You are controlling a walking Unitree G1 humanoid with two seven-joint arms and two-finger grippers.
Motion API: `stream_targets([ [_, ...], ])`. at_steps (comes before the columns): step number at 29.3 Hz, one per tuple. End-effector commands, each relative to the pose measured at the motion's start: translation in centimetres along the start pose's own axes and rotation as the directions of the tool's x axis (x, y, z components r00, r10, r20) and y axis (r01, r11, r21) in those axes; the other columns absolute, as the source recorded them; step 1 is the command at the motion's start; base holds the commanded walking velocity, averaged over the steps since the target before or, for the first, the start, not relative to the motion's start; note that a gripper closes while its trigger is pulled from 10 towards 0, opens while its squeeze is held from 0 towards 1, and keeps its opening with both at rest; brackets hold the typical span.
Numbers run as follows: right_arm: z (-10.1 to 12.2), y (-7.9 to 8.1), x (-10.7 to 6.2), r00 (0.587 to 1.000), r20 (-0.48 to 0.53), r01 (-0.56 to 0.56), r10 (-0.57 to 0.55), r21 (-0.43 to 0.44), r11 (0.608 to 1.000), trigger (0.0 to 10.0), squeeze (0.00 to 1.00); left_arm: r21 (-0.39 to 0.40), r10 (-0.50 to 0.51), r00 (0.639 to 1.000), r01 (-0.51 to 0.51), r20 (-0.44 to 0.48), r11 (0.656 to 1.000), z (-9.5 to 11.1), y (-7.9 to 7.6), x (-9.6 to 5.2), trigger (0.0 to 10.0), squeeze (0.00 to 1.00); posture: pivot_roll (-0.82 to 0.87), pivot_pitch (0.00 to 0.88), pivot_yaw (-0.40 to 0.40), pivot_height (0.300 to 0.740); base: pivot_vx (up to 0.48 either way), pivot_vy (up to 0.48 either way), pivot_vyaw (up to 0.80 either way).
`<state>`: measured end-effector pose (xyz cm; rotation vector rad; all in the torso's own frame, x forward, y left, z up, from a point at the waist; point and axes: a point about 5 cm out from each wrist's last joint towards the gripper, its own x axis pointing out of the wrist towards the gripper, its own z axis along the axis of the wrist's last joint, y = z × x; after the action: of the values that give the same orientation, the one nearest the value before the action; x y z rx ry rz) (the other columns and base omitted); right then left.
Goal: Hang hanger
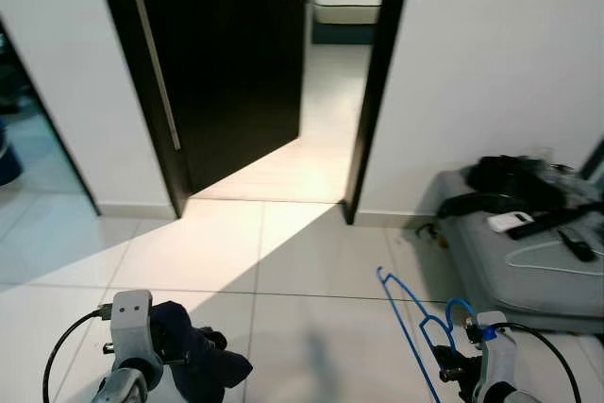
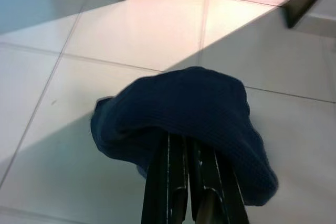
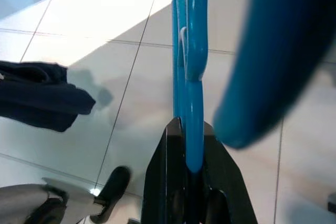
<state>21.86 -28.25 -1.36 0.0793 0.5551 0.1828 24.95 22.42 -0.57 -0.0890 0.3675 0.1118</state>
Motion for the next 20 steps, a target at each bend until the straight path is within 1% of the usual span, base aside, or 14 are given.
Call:
stream_targets([
  [1,0.0,-0.2,0.1,1.000,-0.006,0.020,-0.020,0.011,1.000,10.0,0.00,0.004,-0.003,1.000,0.003,0.007,1.000,0.4,-0.2,0.5,10.0,0.00,0.01,0.024,-0.038,0.740,0.000,0.000,0.77],
  [2,0.3,-0.1,0.4,1.000,-0.006,0.024,-0.024,0.012,1.000,10.0,0.00,0.004,-0.003,1.000,0.003,0.003,1.000,0.5,-0.4,0.7,10.0,0.00,0.02,0.001,-0.049,0.740,0.000,0.000,0.76],
  [6,0.7,-0.2,0.7,1.000,-0.007,0.030,-0.030,0.010,1.000,10.0,0.00,0.004,-0.004,1.000,0.004,-0.002,1.000,0.8,-0.8,1.2,10.0,0.00,0.02,0.000,-0.062,0.740,0.000,0.000,0.76],
  [7,1.1,-0.2,1.0,0.999,-0.012,0.035,-0.035,0.009,0.999,10.0,0.00,0.005,-0.003,1.000,0.003,-0.002,1.000,1.0,-1.1,1.5,10.0,0.00,0.04,0.000,-0.085,0.740,0.000,0.000,0.76],
  [12,1.3,-0.2,1.2,0.999,-0.016,0.039,-0.039,0.008,0.999,10.0,0.00,0.003,0.005,1.000,-0.005,0.001,1.000,1.2,-1.3,1.8,10.0,0.00,0.04,0.000,-0.094,0.740,0.000,0.000,0.76],
  [15,1.4,-0.3,1.2,0.999,-0.018,0.037,-0.037,0.006,0.999,10.0,0.00,-0.003,0.017,1.000,-0.017,0.007,1.000,1.3,-1.3,1.9,10.0,0.00,0.06,0.000,-0.115,0.740,0.000,0.000,0.76],
  [17,1.7,-0.4,1.2,1.000,-0.011,0.022,-0.022,-0.003,1.000,10.0,0.00,0.011,0.012,1.000,-0.013,0.028,1.000,1.7,-1.3,2.0,10.0,0.00,0.06,0.000,-0.125,0.740,0.000,0.000,0.76],
  [20,1.7,-0.3,1.2,1.000,-0.010,0.016,-0.016,-0.007,1.000,10.0,0.00,0.014,0.011,0.999,-0.012,0.034,1.000,1.8,-1.3,2.1,10.0,0.00,0.06,0.000,-0.126,0.740,0.000,0.000,0.76],
])
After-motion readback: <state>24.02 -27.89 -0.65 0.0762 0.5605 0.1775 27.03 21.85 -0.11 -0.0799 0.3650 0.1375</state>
